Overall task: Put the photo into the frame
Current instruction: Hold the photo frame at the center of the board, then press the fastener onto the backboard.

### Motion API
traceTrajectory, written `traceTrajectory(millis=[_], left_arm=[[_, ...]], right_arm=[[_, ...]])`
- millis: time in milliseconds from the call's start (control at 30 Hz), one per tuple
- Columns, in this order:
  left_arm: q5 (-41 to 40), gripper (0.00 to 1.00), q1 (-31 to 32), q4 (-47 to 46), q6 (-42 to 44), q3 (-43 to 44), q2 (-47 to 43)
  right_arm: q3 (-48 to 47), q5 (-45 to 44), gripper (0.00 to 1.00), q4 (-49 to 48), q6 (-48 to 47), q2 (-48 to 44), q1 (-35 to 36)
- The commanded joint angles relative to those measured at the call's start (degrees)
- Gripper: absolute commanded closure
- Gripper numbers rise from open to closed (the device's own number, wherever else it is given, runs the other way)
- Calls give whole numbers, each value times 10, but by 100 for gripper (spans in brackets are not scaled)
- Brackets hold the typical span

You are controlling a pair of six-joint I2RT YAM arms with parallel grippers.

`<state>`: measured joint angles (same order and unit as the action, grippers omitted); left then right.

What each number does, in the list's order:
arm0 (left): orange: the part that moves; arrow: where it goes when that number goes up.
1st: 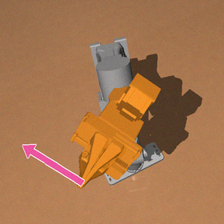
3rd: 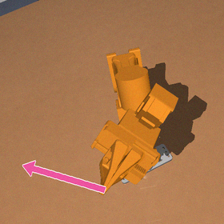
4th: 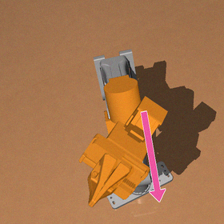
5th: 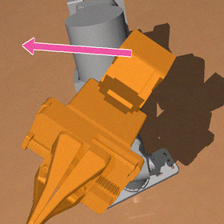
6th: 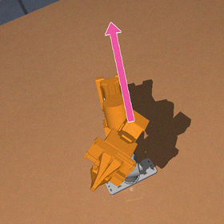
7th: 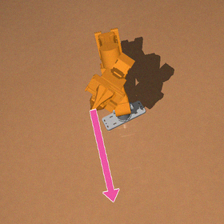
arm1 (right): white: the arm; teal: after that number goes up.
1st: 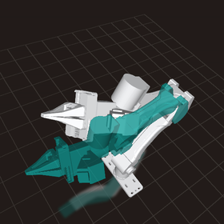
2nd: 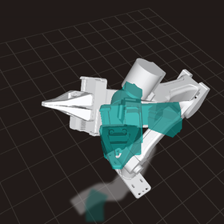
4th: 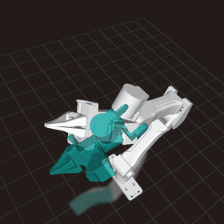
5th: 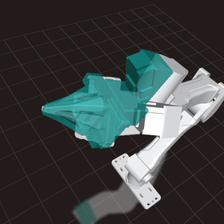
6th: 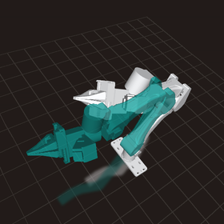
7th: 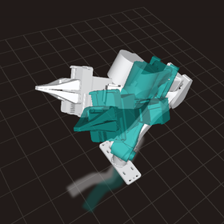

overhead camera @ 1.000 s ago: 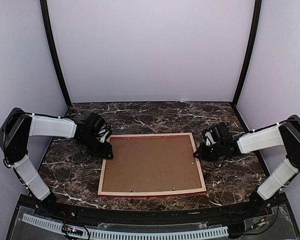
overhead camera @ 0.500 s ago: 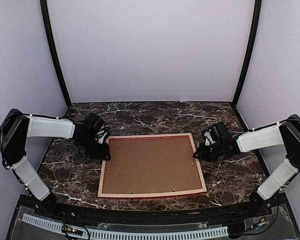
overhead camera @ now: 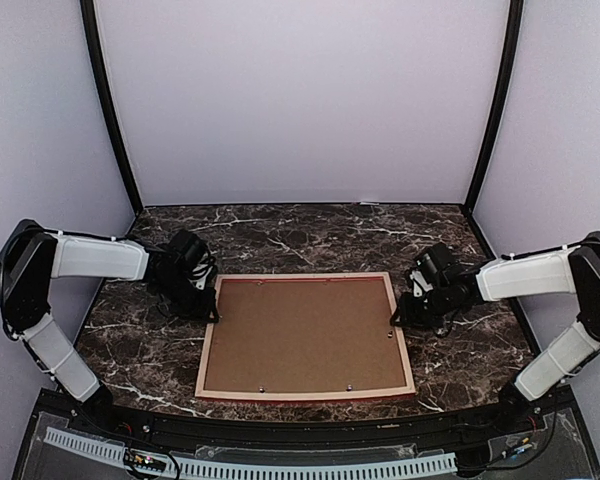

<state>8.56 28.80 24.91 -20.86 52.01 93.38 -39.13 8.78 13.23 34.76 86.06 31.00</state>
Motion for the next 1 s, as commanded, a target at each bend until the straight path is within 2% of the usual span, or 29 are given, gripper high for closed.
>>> traceTrajectory(millis=[0, 233, 500, 600, 767, 967], left_arm=[[8, 81, 3, -1, -29, -22, -17], [9, 83, 3, -11, -41, -26, -21], [11, 83, 3, -15, -42, -26, -18], [10, 83, 3, -15, -42, -26, -17], [11, 84, 3, -15, -40, -25, -14], [11, 84, 3, -15, -37, -24, -12]], right_arm=[[-9, 4, 65, 63, 2, -19, 6], [-4, 16, 52, 58, 10, -33, 21], [-3, 4, 50, 55, 20, -19, 55], [-2, -7, 56, 64, 17, -13, 58], [-6, -18, 77, 79, 3, -10, 58], [-18, -22, 92, 93, -24, 0, 58]])
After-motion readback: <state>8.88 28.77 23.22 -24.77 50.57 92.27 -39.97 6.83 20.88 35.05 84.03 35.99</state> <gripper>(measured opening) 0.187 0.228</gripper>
